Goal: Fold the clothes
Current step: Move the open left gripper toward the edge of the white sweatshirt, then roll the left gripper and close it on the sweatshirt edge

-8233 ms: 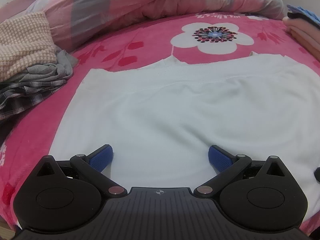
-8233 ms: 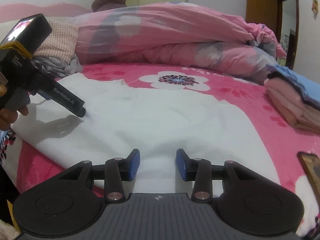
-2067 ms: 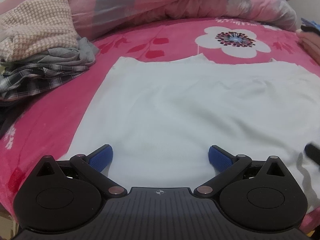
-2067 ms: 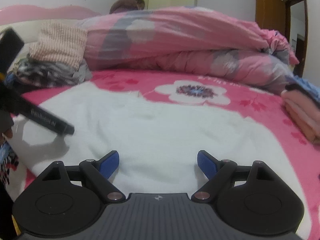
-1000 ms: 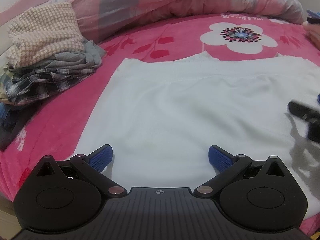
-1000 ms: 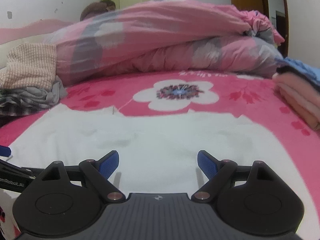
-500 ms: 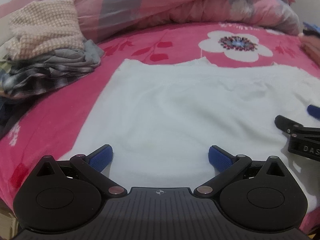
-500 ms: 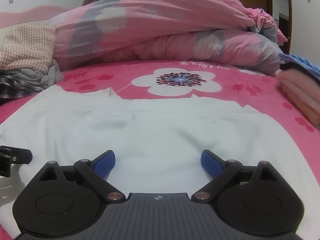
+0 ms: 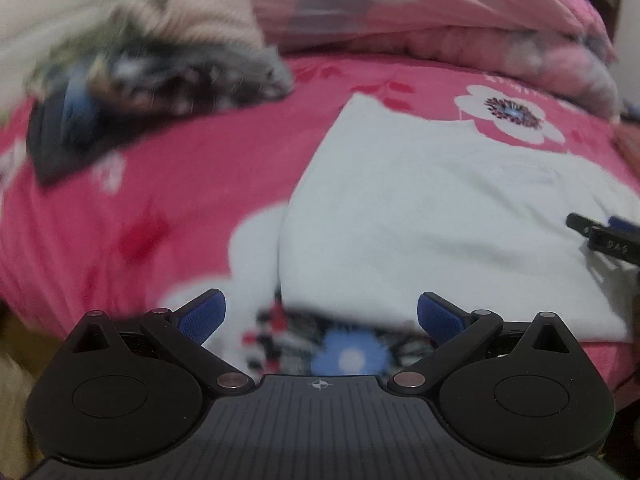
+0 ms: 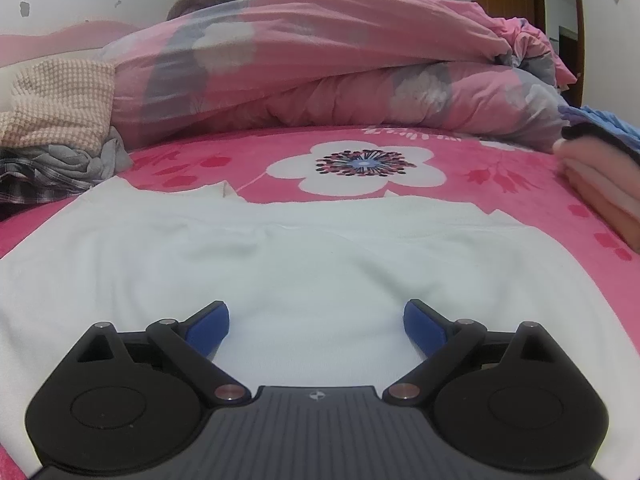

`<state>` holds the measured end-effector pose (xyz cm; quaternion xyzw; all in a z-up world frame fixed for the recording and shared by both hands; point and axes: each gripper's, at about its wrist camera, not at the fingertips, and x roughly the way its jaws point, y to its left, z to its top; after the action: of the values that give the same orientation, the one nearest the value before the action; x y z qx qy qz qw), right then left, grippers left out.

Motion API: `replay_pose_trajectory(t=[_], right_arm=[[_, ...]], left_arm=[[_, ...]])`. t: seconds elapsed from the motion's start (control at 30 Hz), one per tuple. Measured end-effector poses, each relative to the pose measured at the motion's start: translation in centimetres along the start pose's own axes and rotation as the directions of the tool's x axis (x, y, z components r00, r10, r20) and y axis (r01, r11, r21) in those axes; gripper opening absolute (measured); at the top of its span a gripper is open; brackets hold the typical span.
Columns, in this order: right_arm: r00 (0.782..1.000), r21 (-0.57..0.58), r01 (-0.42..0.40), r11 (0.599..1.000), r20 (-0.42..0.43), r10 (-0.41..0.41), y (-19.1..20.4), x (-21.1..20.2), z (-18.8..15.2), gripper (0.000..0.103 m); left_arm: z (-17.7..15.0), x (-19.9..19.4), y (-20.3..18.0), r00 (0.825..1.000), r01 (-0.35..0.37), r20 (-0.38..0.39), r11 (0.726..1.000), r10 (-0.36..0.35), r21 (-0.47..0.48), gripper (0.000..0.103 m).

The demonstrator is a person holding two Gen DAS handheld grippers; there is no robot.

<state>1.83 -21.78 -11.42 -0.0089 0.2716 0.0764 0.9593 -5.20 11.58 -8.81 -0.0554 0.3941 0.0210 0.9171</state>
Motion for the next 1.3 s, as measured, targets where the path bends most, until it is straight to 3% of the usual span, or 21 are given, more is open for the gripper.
replay_pose_trajectory(t=[0.2,0.27,0.3,0.37,0.5,0.63,0.73,0.93,1.07,1.13,1.3], right_arm=[[1.000,0.001,-0.005,1.000,0.003,0.005,-0.1,0.0,0.0,0.097],[1.000,-0.001,-0.004,1.000,0.003,0.004,-0.1,0.0,0.0,0.098],[1.000,-0.002,-0.003,1.000,0.002,0.003,-0.1,0.0,0.0,0.098],[1.000,-0.005,-0.003,1.000,0.001,0.003,-0.1,0.0,0.1,0.098],[1.000,-0.009,0.002,1.000,0.000,-0.002,0.1,0.1,0.1,0.098],[1.000,-0.015,0.007,1.000,-0.003,-0.007,0.3,0.1,0.1,0.098],[1.000,-0.017,0.010,1.000,-0.005,-0.010,0.3,0.2,0.1,0.098],[1.000,-0.018,0.012,1.000,-0.004,-0.012,0.4,0.2,0.1,0.098],[1.000,-0.020,0.015,1.000,-0.005,-0.015,0.4,0.2,0.1,0.098],[1.000,-0.021,0.016,1.000,-0.005,-0.016,0.5,0.2,0.1,0.098],[1.000,-0.022,0.017,1.000,-0.004,-0.018,0.5,0.2,0.1,0.098]], left_arm=[[-2.6,0.2,1.0,0.989,0.147,0.023,0.973,-0.145,-0.179,0.098],[-2.8,0.5,1.5,0.985,0.171,0.046,0.961,-0.165,-0.216,0.091],[-2.9,0.7,1.7,0.983,0.184,0.058,0.954,-0.175,-0.235,0.081],[-3.1,1.0,2.1,0.978,0.209,0.082,0.940,-0.194,-0.271,0.078],[-3.4,1.6,3.0,0.964,0.264,0.138,0.900,-0.229,-0.347,0.077],[-3.4,1.6,4.3,0.945,0.319,0.217,0.846,-0.247,-0.427,0.066],[-3.4,1.6,4.8,0.945,0.317,0.224,0.836,-0.238,-0.447,0.055],[-3.6,2.1,5.4,0.930,0.363,0.233,0.809,-0.284,-0.463,0.054],[-3.2,2.8,6.0,0.907,0.416,0.285,0.771,-0.311,-0.482,0.053],[-3.0,3.2,6.2,0.897,0.433,0.317,0.758,-0.308,-0.488,0.045],[-2.6,4.9,5.8,0.896,0.432,0.323,0.764,-0.304,-0.479,0.044]])
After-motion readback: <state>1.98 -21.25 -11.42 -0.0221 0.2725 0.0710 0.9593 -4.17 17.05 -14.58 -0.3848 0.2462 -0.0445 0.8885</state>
